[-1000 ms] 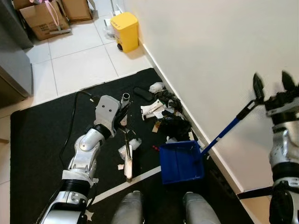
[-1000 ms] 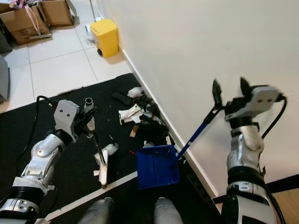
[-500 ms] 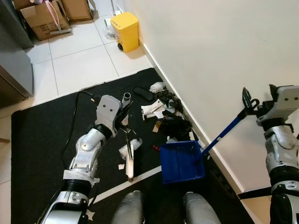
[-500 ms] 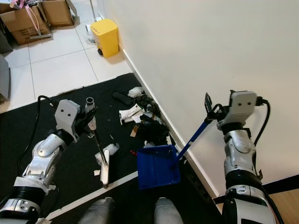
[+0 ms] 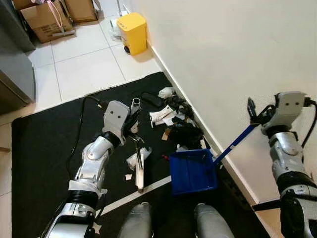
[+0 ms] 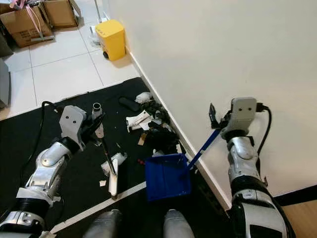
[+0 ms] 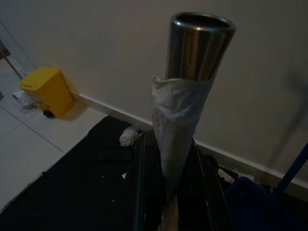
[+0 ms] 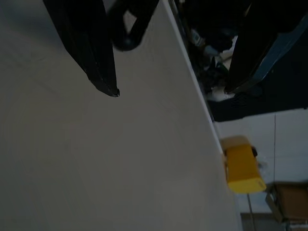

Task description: Sweep floor

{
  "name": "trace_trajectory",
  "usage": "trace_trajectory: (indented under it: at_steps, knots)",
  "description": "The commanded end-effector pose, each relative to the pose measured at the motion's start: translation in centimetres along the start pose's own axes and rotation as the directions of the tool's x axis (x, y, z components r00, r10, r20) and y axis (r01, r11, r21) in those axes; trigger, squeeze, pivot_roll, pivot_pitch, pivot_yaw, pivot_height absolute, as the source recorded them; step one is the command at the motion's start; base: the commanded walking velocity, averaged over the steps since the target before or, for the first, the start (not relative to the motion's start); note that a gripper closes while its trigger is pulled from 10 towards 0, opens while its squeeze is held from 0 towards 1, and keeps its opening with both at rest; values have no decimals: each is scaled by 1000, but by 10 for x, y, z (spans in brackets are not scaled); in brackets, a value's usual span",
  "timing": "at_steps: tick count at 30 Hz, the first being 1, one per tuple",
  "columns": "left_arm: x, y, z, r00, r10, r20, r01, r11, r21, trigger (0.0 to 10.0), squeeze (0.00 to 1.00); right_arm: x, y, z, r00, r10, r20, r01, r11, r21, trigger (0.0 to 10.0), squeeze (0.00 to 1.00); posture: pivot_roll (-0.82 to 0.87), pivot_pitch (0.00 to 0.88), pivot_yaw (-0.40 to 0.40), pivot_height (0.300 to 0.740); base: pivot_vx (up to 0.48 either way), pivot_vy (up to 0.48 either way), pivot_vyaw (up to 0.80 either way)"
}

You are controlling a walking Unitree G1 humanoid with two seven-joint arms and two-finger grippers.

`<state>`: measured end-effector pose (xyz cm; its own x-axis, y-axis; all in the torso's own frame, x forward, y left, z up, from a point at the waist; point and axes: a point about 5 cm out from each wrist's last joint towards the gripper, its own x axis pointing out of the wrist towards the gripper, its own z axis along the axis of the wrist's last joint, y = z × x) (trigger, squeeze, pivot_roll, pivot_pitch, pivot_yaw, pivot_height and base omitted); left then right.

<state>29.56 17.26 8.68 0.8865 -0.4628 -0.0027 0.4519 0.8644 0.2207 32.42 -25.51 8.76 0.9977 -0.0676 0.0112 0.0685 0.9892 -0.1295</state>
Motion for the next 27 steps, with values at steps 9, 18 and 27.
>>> trace_trajectory:
  at_steps: [9,18,27]
  knots:
    - [6,-7,13,997,-24,70,25,1000,-17,10000,0,2,3,-13,992,-35,-124,38,999,19,10000,0,71,122,9,740,0,0,0]
    - [4,-6,15,997,-24,74,25,1000,-14,10000,0,4,0,-11,991,-56,-121,60,998,36,10000,0,71,108,9,740,0,0,0]
    - [7,-5,16,997,-31,72,33,999,-16,10000,0,3,6,-22,976,8,-219,5,998,59,10000,0,67,97,16,740,0,0,0]
